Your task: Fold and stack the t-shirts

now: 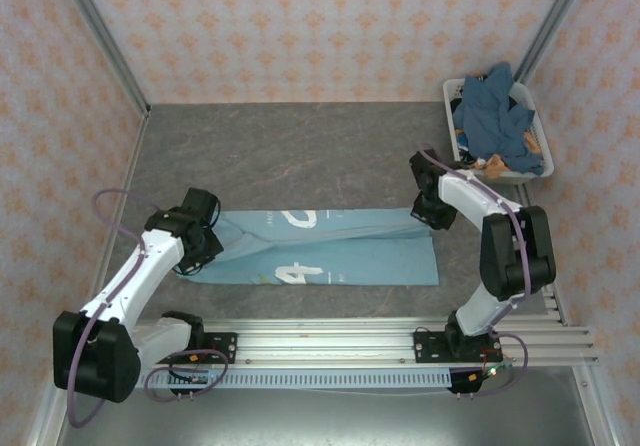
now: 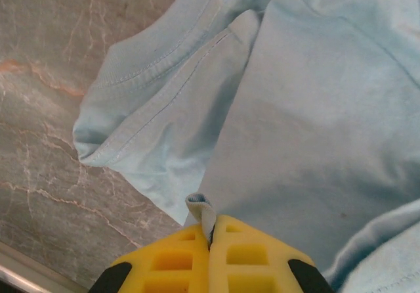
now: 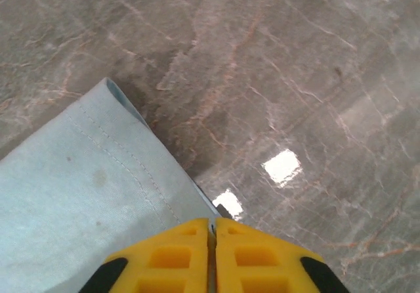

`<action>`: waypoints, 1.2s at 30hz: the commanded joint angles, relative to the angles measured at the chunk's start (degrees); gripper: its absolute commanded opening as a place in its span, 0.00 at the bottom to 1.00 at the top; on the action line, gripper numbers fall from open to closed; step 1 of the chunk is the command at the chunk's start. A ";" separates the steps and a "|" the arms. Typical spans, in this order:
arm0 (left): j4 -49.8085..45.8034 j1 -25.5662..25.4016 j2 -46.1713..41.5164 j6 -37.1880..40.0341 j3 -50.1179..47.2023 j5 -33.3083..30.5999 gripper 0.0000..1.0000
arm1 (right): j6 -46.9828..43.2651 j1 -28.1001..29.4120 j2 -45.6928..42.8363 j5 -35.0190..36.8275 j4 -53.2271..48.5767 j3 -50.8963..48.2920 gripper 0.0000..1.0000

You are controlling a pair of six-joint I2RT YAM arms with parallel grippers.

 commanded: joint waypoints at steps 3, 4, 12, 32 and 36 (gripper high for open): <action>-0.84 -0.45 -2.01 -3.03 -1.98 -0.37 0.00 | 3.97 0.47 -5.79 4.36 -4.28 -2.24 0.28; -0.75 -0.40 -1.92 -3.05 -2.06 -0.29 0.00 | 4.51 0.45 -6.12 4.24 -4.67 -2.46 0.29; -1.47 -0.54 -0.43 -3.54 -1.92 -1.03 0.00 | 7.01 1.79 -6.37 -1.33 -2.77 -2.95 0.33; 0.02 -0.54 4.01 -5.01 -2.42 -3.71 0.00 | 9.53 2.05 -0.04 -6.17 -0.58 -6.25 0.23; 0.66 -0.54 6.97 -5.70 -1.32 -6.32 0.00 | 8.62 2.03 -1.34 -5.44 -1.36 -5.79 0.23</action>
